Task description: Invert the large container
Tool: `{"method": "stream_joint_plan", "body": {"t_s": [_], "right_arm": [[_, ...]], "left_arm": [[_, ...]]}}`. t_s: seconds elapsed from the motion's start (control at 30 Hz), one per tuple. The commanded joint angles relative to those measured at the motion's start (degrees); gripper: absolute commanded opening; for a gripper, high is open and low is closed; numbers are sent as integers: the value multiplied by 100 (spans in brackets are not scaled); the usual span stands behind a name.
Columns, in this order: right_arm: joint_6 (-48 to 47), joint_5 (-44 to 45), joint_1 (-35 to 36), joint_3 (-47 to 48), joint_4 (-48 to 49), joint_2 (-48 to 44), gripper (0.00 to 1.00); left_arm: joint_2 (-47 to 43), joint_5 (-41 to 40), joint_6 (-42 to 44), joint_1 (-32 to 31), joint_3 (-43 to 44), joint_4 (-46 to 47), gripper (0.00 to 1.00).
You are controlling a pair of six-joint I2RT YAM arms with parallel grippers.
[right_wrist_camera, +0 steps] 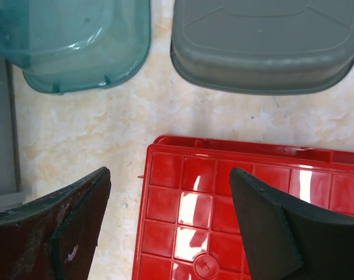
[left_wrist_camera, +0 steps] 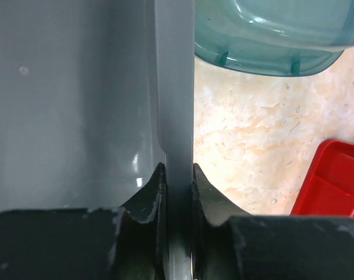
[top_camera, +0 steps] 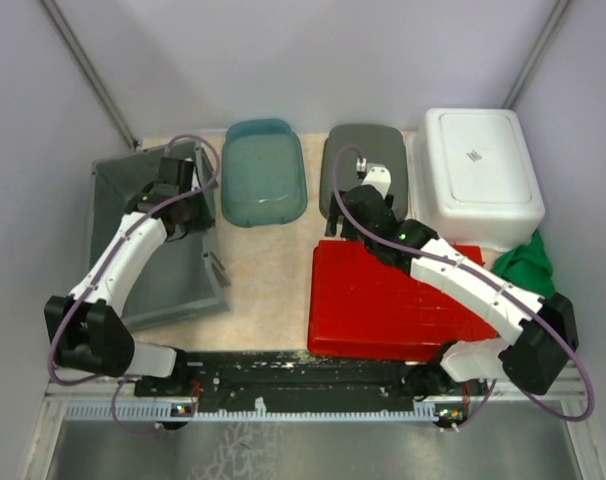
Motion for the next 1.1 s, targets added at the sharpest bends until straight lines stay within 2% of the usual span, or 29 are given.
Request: {"method": "stream_joint_plan", "body": {"t_s": [0.0,0.2,0.4,0.57,0.83,1.07], "right_arm": [[-10,451,-59,25,19,-407,83],[-122,513,-61,107,11,-448,84],[-197,464,-61,110,9,-400,84],[-280,394,-61,160,-7,-336,84],[-320,340,-57,171,-26,-348,84],[-325,333,-59,64,-28,-460,84]], "left_arm": [[-267,136,-134,16,948,-283,0],[-661,811,-144,15,1971,-509,0],[-1080,1576,-484,16,2370,-398,0],[-1490,2191,-1143,19,2179,279,0],[-1916,3805,-2594,52,944,2321,0],[-1826,4225,-3032,53,1395,2685,0]]}}
